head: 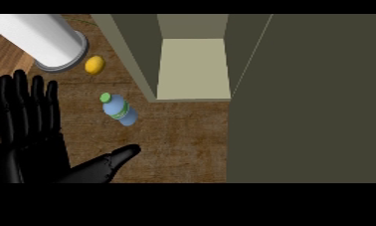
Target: Pick up the bottled water, place it into the cabinet and close the cabinet
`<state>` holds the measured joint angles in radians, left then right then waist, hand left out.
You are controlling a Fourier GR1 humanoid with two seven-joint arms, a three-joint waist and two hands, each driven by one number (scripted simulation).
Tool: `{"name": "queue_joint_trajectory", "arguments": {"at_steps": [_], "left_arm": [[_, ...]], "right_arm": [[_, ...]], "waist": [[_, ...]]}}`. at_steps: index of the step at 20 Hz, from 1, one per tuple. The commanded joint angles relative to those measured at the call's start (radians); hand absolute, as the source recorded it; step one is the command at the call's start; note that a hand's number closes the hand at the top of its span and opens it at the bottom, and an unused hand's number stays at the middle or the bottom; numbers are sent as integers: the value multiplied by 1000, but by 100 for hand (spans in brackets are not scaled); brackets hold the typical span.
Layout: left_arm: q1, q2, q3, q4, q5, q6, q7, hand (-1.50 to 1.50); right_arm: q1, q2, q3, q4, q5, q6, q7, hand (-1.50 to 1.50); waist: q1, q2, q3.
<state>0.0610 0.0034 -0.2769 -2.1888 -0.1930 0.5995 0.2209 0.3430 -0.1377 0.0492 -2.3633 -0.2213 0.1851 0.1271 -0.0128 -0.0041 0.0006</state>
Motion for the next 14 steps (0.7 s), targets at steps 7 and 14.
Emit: {"name": "queue_joint_trajectory", "arguments": {"at_steps": [7,14], "left_arm": [[160,-3,-281,-152,-201,169,79,-150],[157,5,-246,-60,-140,184,-3,-150]], "right_arm": [[239,33,12,-193,-36,60,3,-150],[317,25,-25,-182,-49,144,-77,-150]], "waist": [[5,-2,0],[0,1,-1]]}}
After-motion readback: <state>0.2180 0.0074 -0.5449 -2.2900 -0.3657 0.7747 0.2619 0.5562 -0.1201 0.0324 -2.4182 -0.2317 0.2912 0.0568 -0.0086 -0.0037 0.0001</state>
